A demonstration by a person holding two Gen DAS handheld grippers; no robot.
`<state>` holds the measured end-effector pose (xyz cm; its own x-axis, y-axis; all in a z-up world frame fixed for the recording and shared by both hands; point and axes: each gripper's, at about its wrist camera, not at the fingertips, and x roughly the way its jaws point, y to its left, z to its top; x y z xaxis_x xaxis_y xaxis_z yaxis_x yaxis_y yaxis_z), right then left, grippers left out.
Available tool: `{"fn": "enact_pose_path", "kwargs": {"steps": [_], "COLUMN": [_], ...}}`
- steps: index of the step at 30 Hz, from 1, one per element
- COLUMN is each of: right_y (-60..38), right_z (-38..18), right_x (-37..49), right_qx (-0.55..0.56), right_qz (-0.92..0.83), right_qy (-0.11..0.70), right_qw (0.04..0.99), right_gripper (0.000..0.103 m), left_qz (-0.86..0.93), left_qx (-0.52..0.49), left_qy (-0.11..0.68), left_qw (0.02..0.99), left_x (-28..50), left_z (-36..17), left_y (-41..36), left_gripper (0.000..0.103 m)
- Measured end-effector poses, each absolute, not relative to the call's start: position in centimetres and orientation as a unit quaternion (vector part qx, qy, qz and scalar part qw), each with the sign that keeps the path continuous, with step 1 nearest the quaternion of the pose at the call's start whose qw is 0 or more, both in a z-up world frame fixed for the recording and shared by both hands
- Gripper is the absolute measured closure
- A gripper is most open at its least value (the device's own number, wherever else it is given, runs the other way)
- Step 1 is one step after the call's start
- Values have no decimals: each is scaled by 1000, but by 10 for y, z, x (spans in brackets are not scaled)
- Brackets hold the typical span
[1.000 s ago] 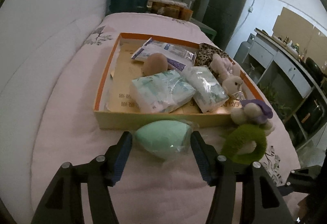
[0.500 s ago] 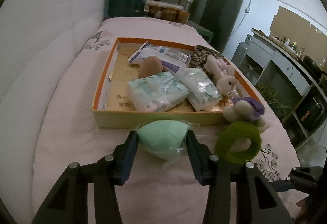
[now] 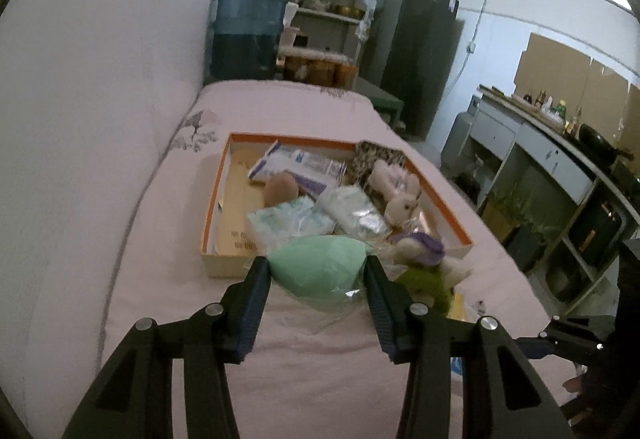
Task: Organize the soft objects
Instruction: 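Carry the sponge with the left gripper while the right gripper carries the wipes pack to the tray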
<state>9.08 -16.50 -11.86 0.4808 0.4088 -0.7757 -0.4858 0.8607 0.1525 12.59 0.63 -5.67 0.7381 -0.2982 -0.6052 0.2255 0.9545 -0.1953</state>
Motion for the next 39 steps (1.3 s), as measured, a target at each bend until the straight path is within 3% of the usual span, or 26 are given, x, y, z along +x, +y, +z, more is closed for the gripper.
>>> {"fn": "enact_pose_path", "kwargs": {"steps": [23,39], "right_y": [-200,-191], "right_z": [-27,-38], "right_x": [155,257], "right_qx": [-48,-49], "right_qz": [189,181], "right_qy": [357,383], "right_qw": [913,904], "right_gripper": [43,43], "left_qz": [-102,-64], "left_qx": [-115,-109], "left_qy": [271,279], "left_qw": [950,952], "left_x": [141,216], "left_z": [8,4], "left_y": [1,-12], "left_gripper": [55,55]}}
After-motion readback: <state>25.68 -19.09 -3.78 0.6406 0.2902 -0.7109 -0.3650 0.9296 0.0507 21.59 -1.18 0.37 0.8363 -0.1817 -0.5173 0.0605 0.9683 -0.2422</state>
